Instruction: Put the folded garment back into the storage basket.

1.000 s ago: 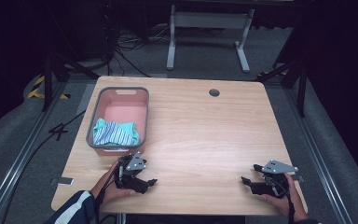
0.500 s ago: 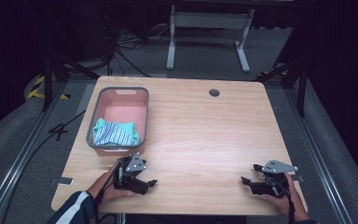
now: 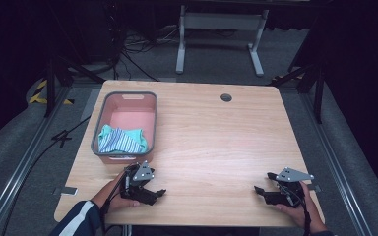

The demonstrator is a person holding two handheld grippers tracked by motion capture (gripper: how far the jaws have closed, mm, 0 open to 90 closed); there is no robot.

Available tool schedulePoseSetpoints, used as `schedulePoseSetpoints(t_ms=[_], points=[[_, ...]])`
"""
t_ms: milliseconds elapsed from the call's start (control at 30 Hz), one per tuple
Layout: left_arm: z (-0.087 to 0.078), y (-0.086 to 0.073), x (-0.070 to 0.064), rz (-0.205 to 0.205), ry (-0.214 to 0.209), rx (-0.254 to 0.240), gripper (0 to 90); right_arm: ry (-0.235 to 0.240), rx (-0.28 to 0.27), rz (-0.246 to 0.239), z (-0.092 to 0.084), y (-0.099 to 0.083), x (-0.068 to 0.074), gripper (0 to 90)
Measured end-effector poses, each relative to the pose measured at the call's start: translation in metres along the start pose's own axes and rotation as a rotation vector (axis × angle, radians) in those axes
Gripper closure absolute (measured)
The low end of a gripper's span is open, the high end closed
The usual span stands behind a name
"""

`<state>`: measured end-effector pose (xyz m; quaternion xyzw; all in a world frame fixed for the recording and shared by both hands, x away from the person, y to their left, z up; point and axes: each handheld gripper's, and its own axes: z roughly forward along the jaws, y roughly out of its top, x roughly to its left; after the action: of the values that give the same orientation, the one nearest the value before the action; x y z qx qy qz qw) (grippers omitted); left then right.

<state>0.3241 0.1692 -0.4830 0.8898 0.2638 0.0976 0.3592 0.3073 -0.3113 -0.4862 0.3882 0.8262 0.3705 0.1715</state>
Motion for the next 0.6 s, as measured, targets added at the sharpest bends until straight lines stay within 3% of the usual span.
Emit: schedulePoseSetpoints(t_ms=[600], points=[[0.0005,0.0003,0.0,-0.002,-0.002,-0.001,15.6,0.003,0.0,-0.001,0.0002,0.0001,-0.0002,25.0]])
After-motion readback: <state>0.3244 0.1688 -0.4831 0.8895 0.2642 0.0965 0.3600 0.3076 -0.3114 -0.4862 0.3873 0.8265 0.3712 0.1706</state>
